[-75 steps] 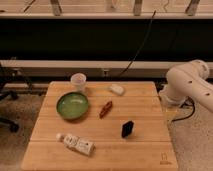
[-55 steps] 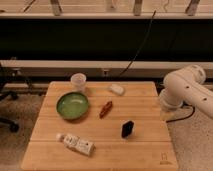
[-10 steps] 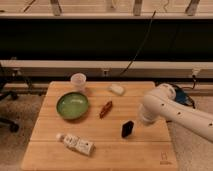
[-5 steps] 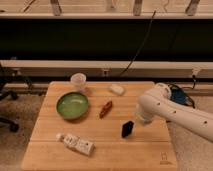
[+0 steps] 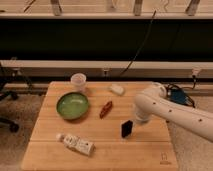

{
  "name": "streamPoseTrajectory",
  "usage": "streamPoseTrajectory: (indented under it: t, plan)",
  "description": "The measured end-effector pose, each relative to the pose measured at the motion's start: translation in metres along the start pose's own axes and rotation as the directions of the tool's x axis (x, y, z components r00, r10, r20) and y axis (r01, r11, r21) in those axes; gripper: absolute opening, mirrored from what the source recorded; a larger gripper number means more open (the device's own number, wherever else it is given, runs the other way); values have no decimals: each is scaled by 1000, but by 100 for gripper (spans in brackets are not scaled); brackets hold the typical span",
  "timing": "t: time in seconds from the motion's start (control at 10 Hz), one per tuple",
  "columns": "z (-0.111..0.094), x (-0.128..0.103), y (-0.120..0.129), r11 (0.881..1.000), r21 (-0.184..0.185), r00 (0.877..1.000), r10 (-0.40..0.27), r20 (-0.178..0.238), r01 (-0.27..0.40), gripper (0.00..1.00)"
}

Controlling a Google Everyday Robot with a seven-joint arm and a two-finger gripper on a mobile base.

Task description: Knock the eraser over

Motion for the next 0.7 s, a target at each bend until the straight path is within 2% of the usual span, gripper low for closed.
streamPoseTrajectory:
  t: [0.7]
  plan:
    - [2,-11,3,1000,-16,1000,-23,-8,22,0]
